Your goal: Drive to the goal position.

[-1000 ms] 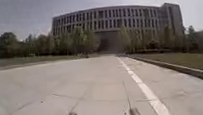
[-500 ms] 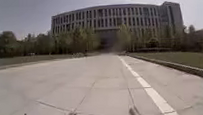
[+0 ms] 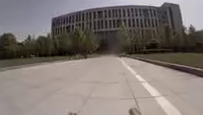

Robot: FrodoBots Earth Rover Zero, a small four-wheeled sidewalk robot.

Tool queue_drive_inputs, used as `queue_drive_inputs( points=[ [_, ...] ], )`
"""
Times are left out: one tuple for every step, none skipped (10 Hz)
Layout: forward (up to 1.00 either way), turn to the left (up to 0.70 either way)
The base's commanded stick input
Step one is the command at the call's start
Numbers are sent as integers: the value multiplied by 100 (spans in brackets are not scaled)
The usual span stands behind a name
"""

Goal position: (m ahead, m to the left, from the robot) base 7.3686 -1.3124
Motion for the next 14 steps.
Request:
queue_drive_inputs(
  points=[
    [70, 35],
    [70, 35],
    [70, 35],
    [70, 29],
    [70, 10],
    [70, 0],
    [70, 0],
    [70, 0],
    [70, 0],
    [70, 0],
    [70, 0],
    [70, 0],
    [70, 0],
    [70, 0]
  ],
)
